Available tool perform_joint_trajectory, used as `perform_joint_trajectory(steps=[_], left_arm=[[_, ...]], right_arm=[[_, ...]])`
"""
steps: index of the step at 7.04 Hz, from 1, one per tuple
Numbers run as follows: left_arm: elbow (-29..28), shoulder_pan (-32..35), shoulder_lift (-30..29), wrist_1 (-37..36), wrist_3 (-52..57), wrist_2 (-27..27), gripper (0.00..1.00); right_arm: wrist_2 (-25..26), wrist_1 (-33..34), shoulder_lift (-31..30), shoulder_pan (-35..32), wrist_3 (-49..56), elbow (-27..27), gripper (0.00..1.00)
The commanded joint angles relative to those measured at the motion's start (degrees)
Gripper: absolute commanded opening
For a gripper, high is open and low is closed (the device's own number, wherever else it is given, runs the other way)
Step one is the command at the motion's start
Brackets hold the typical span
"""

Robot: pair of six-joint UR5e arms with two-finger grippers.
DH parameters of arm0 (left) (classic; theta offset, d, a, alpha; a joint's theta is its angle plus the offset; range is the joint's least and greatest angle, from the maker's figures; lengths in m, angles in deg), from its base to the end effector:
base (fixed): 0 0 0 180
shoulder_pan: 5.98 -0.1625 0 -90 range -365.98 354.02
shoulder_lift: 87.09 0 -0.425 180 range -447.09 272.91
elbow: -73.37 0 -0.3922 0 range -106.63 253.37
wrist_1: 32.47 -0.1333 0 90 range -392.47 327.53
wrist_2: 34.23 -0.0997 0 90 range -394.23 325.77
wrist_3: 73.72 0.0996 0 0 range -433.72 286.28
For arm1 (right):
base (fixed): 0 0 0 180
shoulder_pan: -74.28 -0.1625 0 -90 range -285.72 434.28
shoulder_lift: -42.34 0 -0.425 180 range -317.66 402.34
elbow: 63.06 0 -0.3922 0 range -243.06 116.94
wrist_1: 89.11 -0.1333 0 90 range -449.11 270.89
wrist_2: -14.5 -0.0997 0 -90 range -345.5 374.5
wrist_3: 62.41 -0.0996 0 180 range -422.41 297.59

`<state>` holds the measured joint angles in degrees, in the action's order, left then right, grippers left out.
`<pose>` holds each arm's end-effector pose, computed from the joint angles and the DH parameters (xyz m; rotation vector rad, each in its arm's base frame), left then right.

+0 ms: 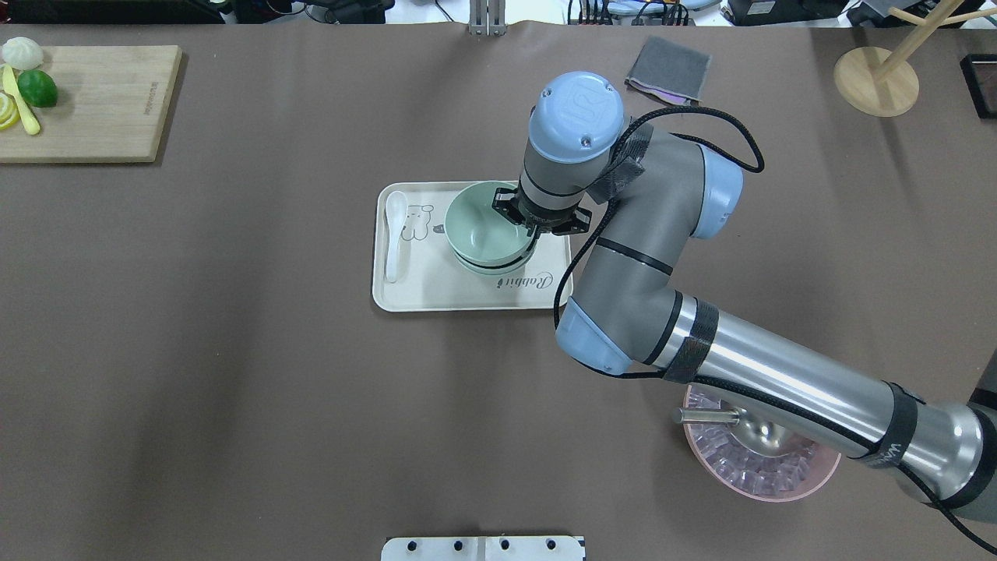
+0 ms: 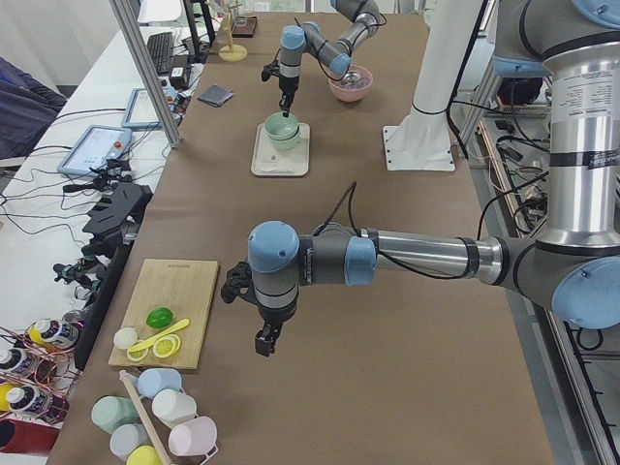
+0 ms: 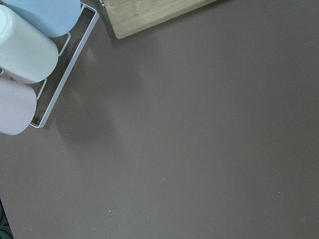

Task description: Stack green bowls together

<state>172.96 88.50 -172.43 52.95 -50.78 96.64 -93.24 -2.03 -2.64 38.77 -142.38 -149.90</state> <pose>-0.1036 -0.4497 0.6271 0.1755 0.6945 0.3105 -0.5347 -0.5080 0.1983 0.0294 -0.8312 0.2979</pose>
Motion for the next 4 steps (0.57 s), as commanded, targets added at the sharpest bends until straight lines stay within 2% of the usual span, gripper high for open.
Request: perform_joint_trajectory(steps=[1, 4], left_arm=[[0.1, 0.0, 0.0, 0.0, 0.0, 0.0, 0.99], [-0.1, -0.1, 0.0, 0.0, 0.0, 0.0, 0.99]], right_arm=[[0.8, -0.1, 0.1, 0.3, 0.0, 0.1, 0.00], [1.0, -0.1, -0.3, 0.5, 0.1, 0.2, 0.00]])
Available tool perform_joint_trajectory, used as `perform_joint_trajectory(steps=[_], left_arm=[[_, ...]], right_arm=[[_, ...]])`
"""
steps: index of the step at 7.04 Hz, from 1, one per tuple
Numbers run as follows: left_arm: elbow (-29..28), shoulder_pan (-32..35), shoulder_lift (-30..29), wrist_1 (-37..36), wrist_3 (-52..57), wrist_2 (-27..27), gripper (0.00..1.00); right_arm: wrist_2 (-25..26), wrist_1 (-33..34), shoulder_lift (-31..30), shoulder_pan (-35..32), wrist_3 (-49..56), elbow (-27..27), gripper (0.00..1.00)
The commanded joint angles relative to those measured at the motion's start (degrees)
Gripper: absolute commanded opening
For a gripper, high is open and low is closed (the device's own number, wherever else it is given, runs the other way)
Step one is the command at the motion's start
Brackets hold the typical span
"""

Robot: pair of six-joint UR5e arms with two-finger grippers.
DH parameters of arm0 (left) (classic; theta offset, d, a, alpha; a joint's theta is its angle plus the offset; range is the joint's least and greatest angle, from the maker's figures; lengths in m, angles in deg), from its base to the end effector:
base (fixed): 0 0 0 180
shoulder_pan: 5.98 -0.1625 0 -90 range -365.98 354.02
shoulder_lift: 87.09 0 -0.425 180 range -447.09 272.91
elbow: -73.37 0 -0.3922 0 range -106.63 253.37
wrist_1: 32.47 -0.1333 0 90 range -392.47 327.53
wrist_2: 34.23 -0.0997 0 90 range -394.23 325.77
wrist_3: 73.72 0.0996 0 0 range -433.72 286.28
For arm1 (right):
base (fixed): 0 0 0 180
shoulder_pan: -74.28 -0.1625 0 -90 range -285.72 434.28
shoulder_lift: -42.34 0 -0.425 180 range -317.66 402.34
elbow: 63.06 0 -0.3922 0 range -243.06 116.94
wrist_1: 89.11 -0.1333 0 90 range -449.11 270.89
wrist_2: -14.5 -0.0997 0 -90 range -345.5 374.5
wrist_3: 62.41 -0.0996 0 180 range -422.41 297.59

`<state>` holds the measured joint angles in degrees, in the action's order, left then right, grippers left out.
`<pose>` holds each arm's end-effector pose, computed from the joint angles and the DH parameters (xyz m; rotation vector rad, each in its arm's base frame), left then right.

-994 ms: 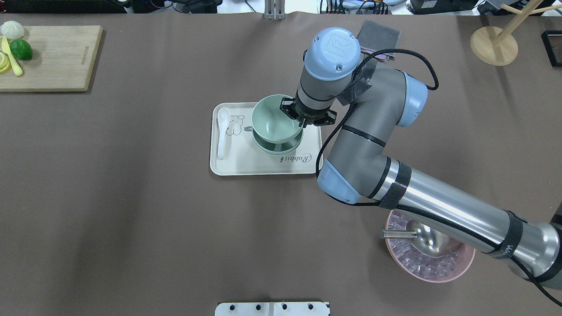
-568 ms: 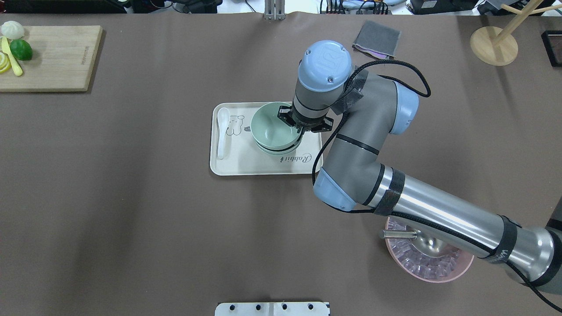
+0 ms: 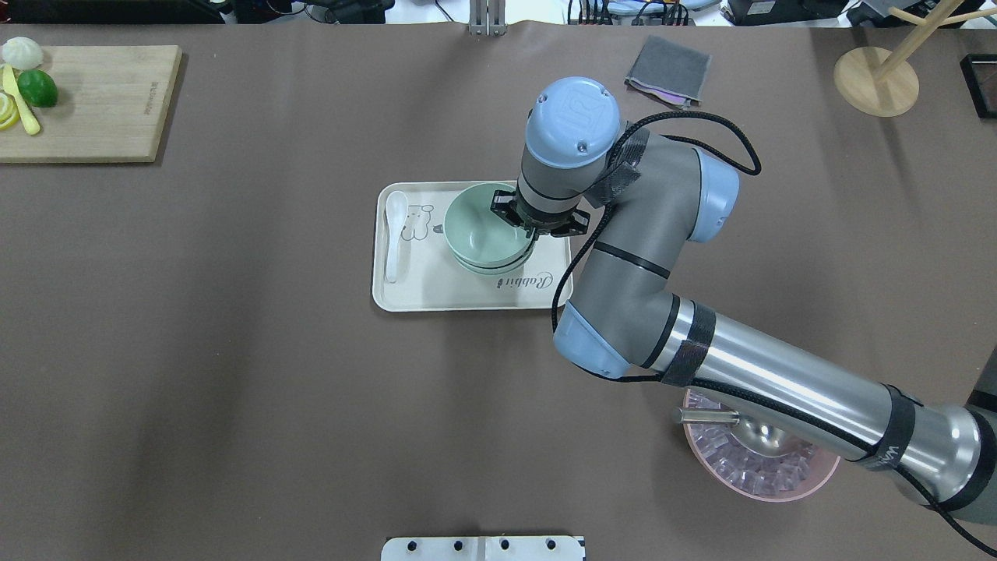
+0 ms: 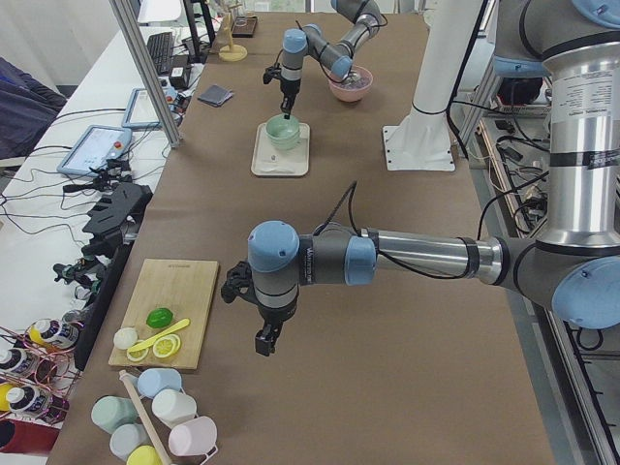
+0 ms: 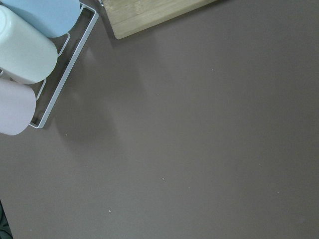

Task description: Stack green bowls together

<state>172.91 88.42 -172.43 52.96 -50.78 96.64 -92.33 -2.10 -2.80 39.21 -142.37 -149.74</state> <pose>-0.1029 -0.4498 0.6275 0.1744 0.6948 0.3116 -0.5385 -0.5057 0.2017 0.0386 -0.8222 0.2979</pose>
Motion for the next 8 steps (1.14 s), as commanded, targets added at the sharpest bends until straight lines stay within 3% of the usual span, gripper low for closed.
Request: perform_joint_trajectory(steps=[1, 5, 6, 7, 8], left_arm=[[0.0, 0.0, 0.0, 0.0, 0.0, 0.0, 0.99], [-0.2, 0.0, 0.0, 0.0, -0.1, -0.1, 0.99], [-0.2, 0.0, 0.0, 0.0, -0.1, -0.1, 0.99], [-0.2, 0.0, 0.0, 0.0, -0.1, -0.1, 0.99], [-0.3, 0.0, 0.0, 0.0, -0.1, -0.1, 0.99]], right_arm=[[0.7, 0.0, -0.1, 0.3, 0.0, 0.0, 0.00], [3.1, -0.1, 0.0, 1.2, 0.8, -0.1, 0.00], [3.1, -0.1, 0.0, 1.2, 0.8, -0.1, 0.39], [3.9, -0.1, -0.1, 1.3, 0.9, -0.1, 0.97], [4.9, -0.1, 0.0, 1.3, 0.9, -0.1, 1.00]])
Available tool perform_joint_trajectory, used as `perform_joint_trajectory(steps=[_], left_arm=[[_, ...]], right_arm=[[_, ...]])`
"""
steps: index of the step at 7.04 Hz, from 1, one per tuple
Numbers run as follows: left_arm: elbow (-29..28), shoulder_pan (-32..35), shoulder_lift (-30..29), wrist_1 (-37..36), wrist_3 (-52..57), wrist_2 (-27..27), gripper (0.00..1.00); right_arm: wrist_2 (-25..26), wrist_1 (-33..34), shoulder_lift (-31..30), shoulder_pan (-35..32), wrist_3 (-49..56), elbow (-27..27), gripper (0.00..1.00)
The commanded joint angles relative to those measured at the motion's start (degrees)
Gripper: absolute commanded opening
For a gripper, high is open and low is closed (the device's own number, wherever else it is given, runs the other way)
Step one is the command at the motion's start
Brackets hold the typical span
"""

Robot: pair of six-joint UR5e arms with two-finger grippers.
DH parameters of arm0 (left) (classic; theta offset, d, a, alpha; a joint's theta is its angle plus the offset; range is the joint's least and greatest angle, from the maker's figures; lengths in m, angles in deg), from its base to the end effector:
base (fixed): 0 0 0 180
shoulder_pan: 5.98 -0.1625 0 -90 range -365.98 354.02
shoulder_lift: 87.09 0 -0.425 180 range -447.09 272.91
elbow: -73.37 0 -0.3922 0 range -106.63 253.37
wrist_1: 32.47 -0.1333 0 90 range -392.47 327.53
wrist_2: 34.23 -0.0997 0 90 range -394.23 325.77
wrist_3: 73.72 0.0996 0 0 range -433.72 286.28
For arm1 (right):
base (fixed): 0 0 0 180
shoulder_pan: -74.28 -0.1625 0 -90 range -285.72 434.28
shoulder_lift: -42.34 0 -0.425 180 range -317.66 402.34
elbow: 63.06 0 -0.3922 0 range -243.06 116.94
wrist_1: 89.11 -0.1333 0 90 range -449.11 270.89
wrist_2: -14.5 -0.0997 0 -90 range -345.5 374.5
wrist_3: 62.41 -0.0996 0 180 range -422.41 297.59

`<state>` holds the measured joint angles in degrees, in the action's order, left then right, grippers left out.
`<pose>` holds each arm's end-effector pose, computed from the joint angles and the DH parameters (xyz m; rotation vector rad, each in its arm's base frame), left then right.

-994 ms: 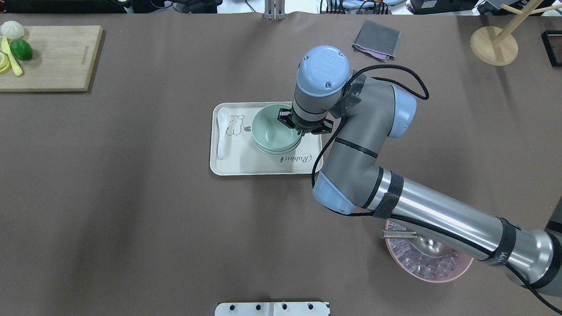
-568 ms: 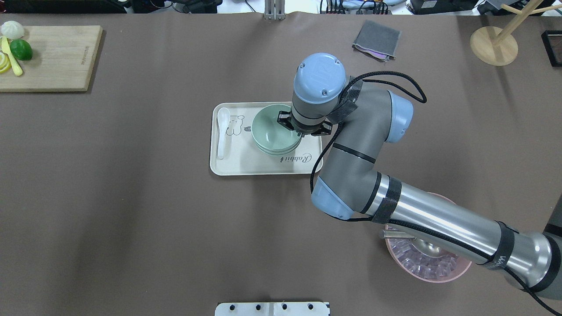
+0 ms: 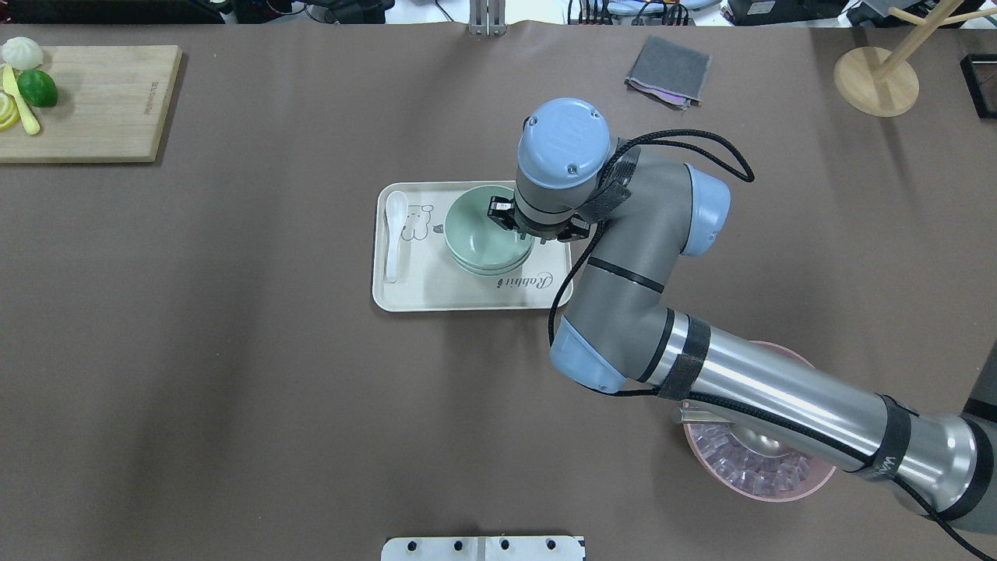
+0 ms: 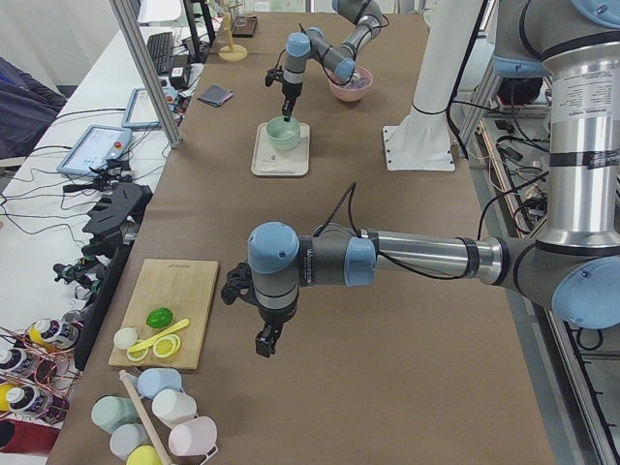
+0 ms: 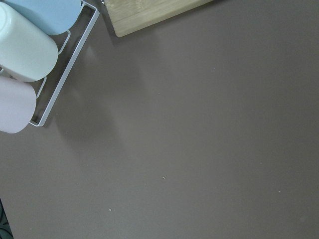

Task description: Stack green bowls together

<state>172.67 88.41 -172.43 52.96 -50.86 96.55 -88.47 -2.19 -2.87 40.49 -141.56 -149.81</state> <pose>-0.1030 -0.4496 0.6297 0.1695 0.6943 0.3090 -0.5467 -0.4994 0.2031 0.0961 -0.8016 0.2904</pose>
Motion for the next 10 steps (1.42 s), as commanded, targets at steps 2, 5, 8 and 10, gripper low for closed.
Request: perform_joint_trajectory(steps=[2, 5, 8, 10], left_arm=[[0.3, -0.1, 1.4, 0.2, -0.2, 0.0, 0.99], [-0.9, -0.4, 1.4, -0.5, -0.8, 0.0, 0.99], [-0.2, -1.7, 1.2, 0.6, -0.4, 0.1, 0.99], [0.0, -1.9, 1.2, 0.6, -0.4, 0.4, 0.99]], right_arm=[[1.0, 0.1, 0.0, -0.1, 0.6, -0.3, 1.00], [-5.0, 0.1, -3.4, -5.8, 10.3, -2.0, 1.00], [-13.5, 0.3, -14.8, -16.6, 31.2, -6.8, 1.00], [-16.0, 0.6, -25.5, -25.0, 48.5, -10.5, 1.00]])
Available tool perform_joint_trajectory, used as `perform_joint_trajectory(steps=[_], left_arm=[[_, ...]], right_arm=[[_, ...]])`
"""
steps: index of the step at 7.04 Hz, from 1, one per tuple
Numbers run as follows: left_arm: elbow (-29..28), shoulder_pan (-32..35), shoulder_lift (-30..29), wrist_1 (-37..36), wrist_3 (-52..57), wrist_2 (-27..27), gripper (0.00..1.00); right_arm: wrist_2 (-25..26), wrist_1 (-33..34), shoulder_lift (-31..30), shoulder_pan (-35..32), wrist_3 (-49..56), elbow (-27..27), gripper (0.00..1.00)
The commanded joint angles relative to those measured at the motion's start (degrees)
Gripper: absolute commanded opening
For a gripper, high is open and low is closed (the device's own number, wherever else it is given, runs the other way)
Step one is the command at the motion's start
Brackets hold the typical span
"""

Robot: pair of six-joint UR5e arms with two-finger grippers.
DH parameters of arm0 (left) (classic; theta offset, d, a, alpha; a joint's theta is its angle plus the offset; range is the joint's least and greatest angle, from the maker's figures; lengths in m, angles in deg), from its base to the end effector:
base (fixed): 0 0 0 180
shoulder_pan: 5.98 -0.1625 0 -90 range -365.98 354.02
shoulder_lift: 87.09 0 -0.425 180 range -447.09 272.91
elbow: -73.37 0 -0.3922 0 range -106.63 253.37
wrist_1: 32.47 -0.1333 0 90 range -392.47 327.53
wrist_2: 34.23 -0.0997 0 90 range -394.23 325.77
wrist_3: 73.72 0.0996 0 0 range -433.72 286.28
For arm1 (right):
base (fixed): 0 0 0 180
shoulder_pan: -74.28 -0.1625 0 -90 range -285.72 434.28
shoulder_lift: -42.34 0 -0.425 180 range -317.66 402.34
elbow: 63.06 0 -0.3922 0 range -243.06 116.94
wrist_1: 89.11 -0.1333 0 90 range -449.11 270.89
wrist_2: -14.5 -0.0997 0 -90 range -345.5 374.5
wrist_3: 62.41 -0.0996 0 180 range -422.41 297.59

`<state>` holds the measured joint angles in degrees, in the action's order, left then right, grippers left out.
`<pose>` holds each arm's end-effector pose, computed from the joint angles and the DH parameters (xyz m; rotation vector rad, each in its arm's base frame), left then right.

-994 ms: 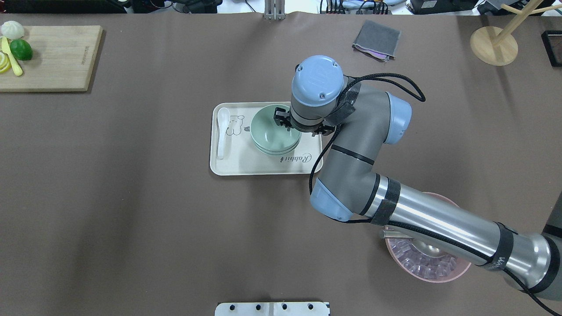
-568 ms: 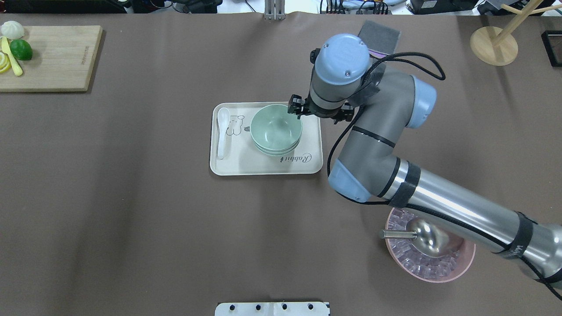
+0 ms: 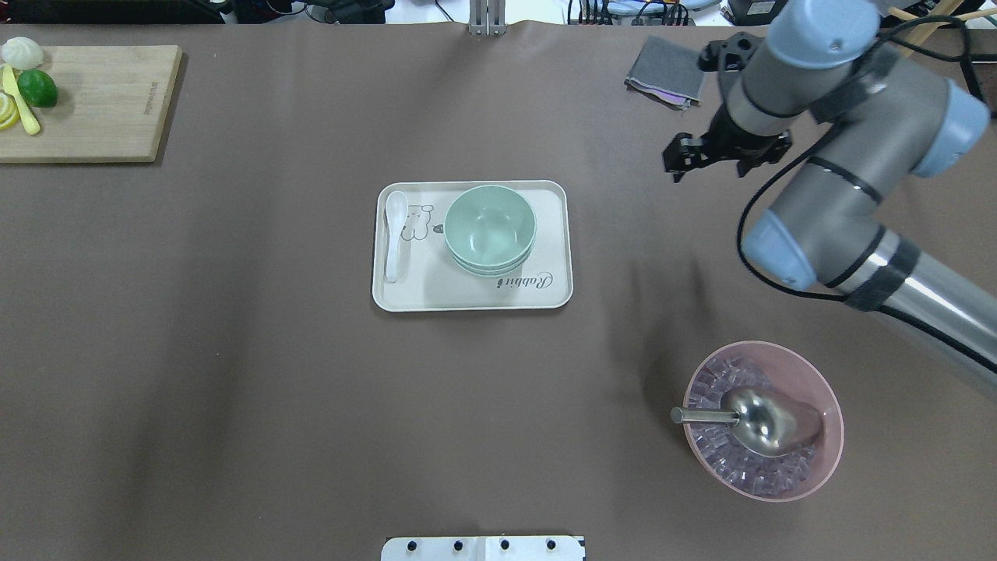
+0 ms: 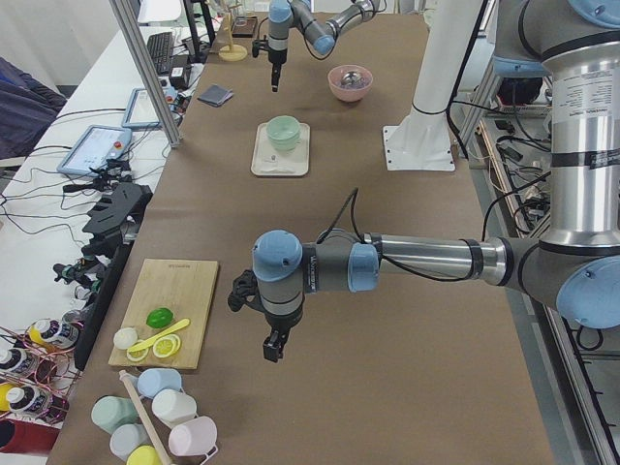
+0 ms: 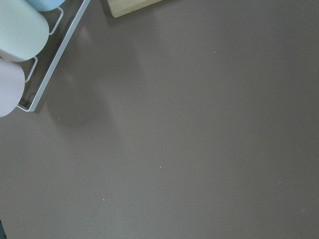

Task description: Stack green bowls together

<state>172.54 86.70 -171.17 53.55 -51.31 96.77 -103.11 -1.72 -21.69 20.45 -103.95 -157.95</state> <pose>-0.0888 -0.4428 0.6394 0.1442 0.7044 0.3249 -0.3160 -0.5799 0.3620 0.1523 -0.7232 -0.0513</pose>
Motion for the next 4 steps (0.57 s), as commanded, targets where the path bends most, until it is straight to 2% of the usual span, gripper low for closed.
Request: perform_joint_trajectory(steps=[1, 2, 4], left_arm=[[0.2, -0.2, 0.0, 0.1, 0.2, 0.1, 0.99], [0.2, -0.2, 0.0, 0.1, 0.2, 0.1, 0.99], [0.2, -0.2, -0.4, 0.0, 0.3, 0.1, 0.99]], right_arm=[[-1.5, 0.1, -12.5, -8.4, 17.4, -4.8, 1.00], [-3.7, -0.1, -18.3, -12.2, 21.5, -7.5, 1.00], [-5.4, -0.1, -28.4, -22.0, 38.0, -8.5, 1.00]])
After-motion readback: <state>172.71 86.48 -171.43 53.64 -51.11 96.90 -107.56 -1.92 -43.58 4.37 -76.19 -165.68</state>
